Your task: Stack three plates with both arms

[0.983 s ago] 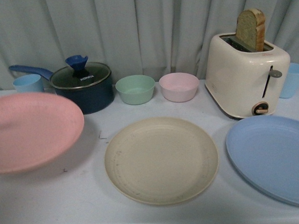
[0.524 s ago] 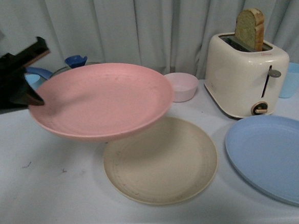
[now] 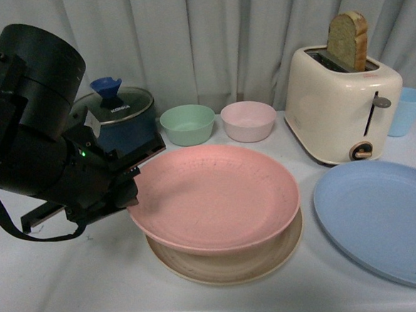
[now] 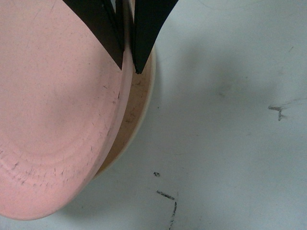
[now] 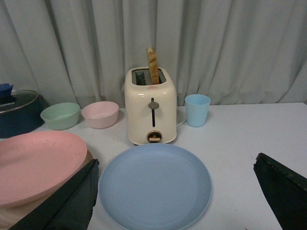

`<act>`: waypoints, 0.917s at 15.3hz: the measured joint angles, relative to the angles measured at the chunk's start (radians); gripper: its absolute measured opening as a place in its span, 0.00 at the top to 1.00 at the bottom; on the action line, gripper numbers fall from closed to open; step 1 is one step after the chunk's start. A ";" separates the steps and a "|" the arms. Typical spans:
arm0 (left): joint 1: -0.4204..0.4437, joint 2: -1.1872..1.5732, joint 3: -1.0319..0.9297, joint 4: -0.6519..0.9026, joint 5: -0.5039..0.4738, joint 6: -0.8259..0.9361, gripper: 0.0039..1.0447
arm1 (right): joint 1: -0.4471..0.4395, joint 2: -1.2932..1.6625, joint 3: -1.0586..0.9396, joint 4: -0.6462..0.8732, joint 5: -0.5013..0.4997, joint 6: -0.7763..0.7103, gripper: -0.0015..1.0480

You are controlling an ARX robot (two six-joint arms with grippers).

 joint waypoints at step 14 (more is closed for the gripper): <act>-0.019 -0.195 -0.209 0.558 -0.141 0.169 0.32 | 0.000 0.000 0.000 0.000 0.000 0.000 0.06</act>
